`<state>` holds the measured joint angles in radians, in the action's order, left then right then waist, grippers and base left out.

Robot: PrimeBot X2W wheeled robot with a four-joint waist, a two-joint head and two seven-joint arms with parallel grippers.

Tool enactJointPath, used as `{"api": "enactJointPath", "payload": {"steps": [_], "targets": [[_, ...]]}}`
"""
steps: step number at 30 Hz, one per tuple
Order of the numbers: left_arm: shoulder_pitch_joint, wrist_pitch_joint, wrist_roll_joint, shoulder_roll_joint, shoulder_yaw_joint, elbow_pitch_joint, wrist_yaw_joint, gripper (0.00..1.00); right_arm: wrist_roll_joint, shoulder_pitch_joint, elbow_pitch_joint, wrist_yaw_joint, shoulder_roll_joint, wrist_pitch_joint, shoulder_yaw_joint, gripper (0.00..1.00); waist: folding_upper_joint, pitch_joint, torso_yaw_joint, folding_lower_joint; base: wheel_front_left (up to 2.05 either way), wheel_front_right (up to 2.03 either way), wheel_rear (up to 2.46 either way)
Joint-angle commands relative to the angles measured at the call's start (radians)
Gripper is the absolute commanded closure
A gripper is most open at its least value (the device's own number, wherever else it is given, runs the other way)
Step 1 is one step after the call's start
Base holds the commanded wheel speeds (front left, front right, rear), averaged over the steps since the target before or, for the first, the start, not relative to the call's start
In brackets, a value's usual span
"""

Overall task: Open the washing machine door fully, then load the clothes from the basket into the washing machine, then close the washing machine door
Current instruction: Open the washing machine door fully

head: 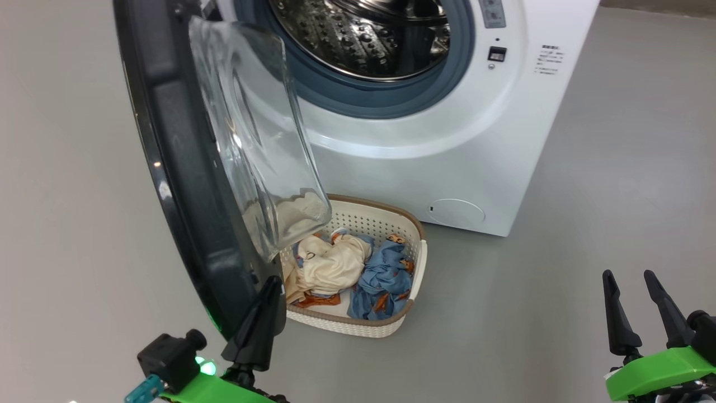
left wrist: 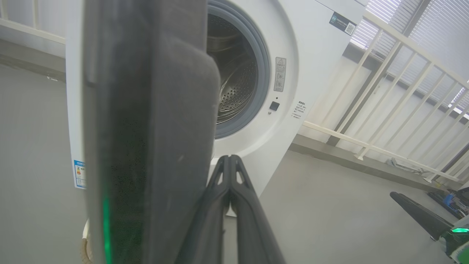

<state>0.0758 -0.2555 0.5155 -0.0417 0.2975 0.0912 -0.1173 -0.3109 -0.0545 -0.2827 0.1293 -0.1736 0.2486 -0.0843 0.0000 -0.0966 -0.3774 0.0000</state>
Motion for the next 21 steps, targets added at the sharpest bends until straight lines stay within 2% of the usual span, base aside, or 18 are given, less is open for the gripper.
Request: {"api": "enactJointPath", "payload": {"steps": [1, 14, 21], "targets": [[0.006, -0.006, -0.004, -0.031, -0.059, -0.019, 0.024, 1.00, -0.006, -0.009, 0.027, 0.001, -0.019, 0.013, 0.027, 0.00, 0.0000, 0.004, -0.022, 0.0000, 0.00, 0.00, 0.00], [0.004, -0.006, 0.007, -0.076, -0.164, -0.022, 0.091, 1.00, -0.007, -0.005, 0.026, 0.001, -0.019, 0.013, 0.035, 0.00, 0.0000, 0.005, -0.072, 0.0000, 0.00, 0.00, 0.00], [0.035, -0.006, 0.008, -0.099, -0.234, 0.001, 0.099, 1.00, -0.008, -0.011, 0.026, 0.001, -0.023, 0.013, 0.036, 0.00, 0.0000, -0.010, -0.084, 0.0000, 0.00, 0.00, 0.00]]}}
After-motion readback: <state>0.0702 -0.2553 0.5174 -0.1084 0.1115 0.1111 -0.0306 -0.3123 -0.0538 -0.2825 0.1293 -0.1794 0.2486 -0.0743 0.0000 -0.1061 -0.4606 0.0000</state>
